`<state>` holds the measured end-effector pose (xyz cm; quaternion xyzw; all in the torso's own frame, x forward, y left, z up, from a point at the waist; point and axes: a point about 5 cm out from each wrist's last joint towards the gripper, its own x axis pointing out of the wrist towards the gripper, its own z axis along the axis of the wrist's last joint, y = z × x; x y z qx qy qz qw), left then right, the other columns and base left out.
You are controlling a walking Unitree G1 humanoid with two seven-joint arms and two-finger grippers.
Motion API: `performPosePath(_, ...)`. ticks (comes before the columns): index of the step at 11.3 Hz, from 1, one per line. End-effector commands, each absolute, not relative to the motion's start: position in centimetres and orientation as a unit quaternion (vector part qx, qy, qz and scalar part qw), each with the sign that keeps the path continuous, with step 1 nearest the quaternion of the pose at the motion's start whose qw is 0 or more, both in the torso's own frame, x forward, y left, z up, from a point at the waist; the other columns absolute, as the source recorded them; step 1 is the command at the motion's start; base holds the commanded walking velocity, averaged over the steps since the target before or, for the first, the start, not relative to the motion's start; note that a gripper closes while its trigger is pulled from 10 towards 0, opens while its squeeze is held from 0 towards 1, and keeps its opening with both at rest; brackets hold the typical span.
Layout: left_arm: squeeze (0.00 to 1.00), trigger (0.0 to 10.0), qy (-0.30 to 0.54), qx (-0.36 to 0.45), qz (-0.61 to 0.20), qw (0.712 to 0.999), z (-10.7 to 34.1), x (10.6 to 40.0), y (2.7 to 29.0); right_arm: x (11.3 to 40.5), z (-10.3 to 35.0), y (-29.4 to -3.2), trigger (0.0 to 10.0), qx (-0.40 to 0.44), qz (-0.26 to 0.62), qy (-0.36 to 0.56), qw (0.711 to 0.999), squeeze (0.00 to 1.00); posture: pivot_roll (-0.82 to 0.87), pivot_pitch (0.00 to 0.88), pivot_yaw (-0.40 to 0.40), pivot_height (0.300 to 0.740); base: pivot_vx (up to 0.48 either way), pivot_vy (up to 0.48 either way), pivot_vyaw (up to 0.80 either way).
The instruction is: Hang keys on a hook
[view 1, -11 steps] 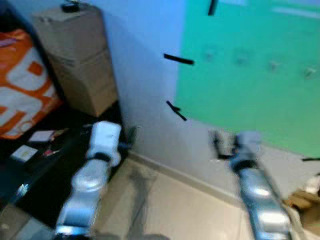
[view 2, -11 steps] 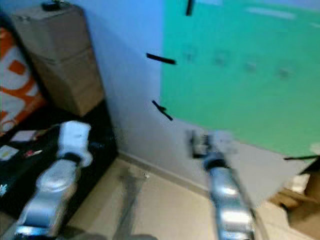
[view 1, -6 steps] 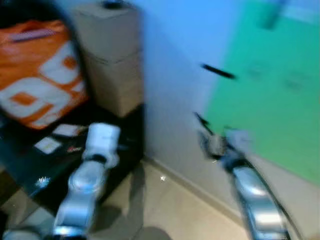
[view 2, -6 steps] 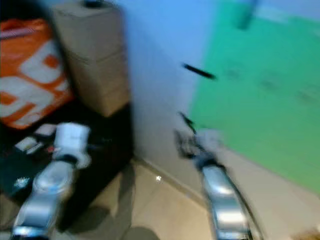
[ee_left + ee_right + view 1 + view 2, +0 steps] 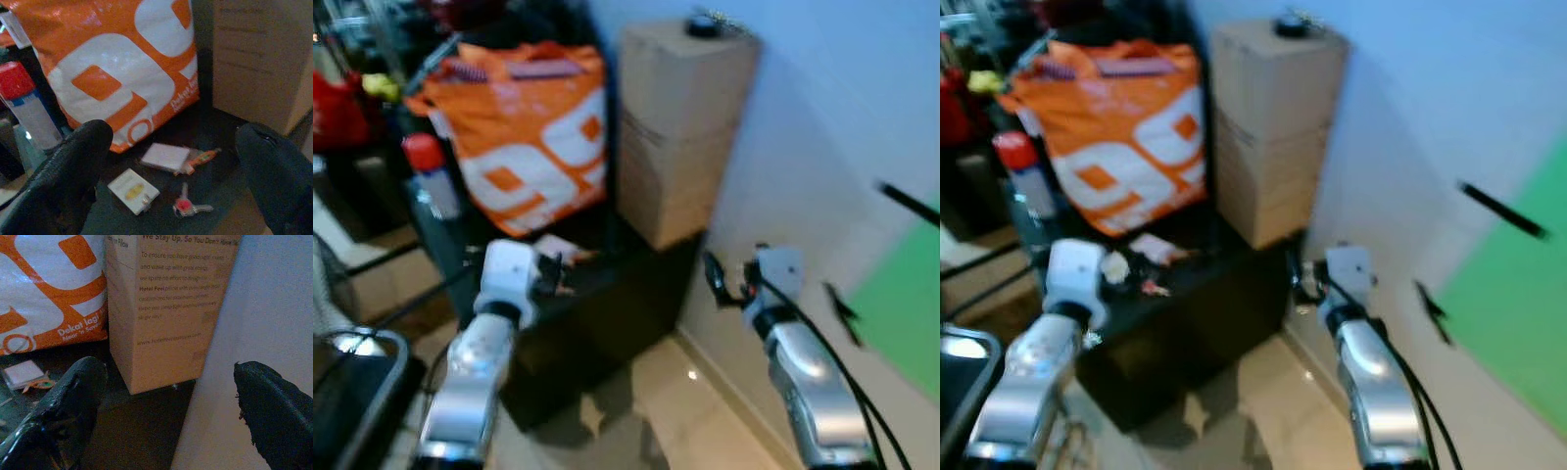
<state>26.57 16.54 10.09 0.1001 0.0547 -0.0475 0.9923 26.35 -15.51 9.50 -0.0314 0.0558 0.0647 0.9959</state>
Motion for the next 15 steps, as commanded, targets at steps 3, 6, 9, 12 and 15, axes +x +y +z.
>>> performPosePath(3,0.0,10.0,0.044,0.096,-0.064,0.992,10.5,26.9,15.5,26.3,9.3,-16.7,10.0,-0.041,0.045,0.064,0.996,0.0,-0.12,0.0,0.001,0.74,0.317,0.0,0.0)
performPosePath(6,0.0,10.0,0.044,0.096,-0.063,0.992,10.5,26.9,15.5,26.2,9.2,-16.6,10.0,-0.053,0.065,0.066,0.994,0.0,-0.12,0.0,-0.002,0.74,0.309,0.0,0.0)
performPosePath(9,0.0,10.0,0.056,0.09,-0.066,0.992,10.0,26.6,15.5,25.7,8.5,-16.7,10.0,-0.084,0.118,0.086,0.986,0.0,-0.11,0.0,-0.007,0.74,0.097,0.0,0.27)
performPosePath(12,0.0,10.0,0.048,0.105,-0.063,0.991,10.2,26.3,15.7,25.8,8.2,-16.4,10.0,-0.074,0.135,0.092,0.984,0.0,-0.1,0.0,-0.016,0.74,0.0,-0.317,0.8)
performPosePath(15,0.0,10.0,0.049,0.116,-0.065,0.99,9.9,25.8,16.0,25.5,7.8,-16.6,10.0,-0.085,0.15,0.101,0.98,0.0,-0.1,0.0,-0.021,0.74,0.0,-0.32,0.8)
